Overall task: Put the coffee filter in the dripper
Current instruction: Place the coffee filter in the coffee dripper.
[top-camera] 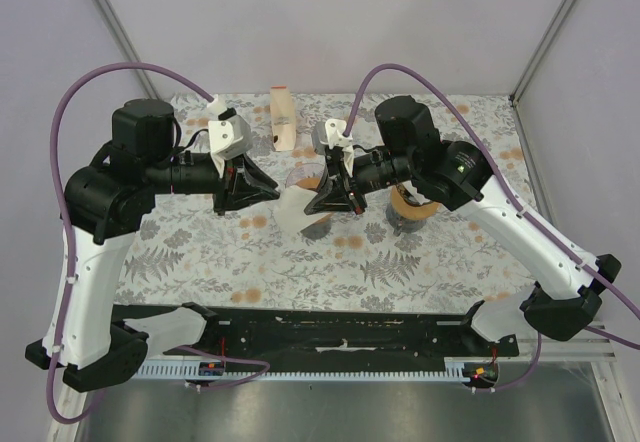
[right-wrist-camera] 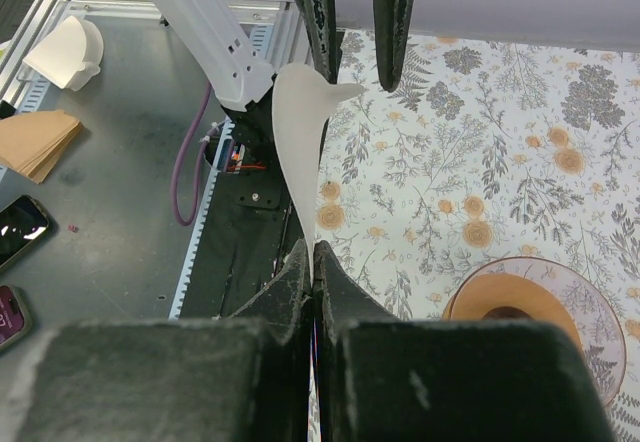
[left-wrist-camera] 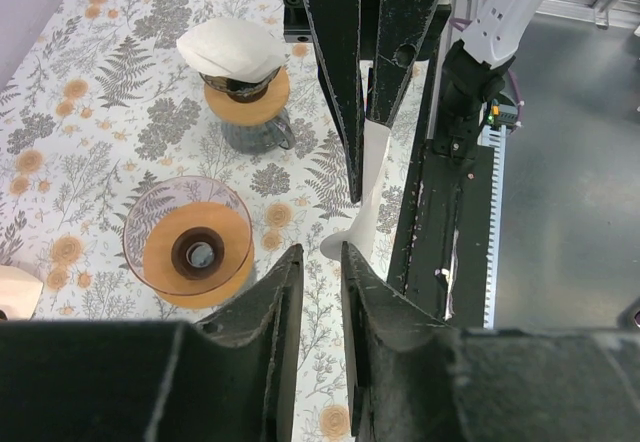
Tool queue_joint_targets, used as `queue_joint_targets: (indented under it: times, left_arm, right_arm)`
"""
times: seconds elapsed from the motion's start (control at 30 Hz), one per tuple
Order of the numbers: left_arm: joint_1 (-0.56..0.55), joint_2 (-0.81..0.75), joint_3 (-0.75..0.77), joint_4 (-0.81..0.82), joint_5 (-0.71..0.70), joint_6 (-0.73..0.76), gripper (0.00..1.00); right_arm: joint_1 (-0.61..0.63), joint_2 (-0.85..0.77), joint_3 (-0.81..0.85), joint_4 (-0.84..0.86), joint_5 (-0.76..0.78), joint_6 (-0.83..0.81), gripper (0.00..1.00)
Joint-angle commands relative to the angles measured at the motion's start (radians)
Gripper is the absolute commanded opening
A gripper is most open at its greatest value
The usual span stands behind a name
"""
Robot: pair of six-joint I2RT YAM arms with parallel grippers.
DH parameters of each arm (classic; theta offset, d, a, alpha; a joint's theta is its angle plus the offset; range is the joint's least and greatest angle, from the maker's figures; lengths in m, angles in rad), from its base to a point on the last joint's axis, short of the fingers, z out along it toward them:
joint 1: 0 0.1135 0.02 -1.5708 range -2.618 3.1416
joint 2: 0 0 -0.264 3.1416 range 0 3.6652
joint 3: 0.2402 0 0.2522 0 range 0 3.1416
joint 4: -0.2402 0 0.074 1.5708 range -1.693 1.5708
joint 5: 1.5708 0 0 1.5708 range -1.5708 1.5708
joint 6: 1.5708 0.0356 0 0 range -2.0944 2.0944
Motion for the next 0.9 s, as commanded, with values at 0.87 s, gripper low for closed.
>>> queue_joint_targets:
  times: [0.87]
  left_arm:
    - [-0.007,-0.009,0.040,-0.022,-0.060,0.076,0.26]
  right_arm:
    - [0.003,-0.002,0.050,-0.022,0.020,-0.006,0.00]
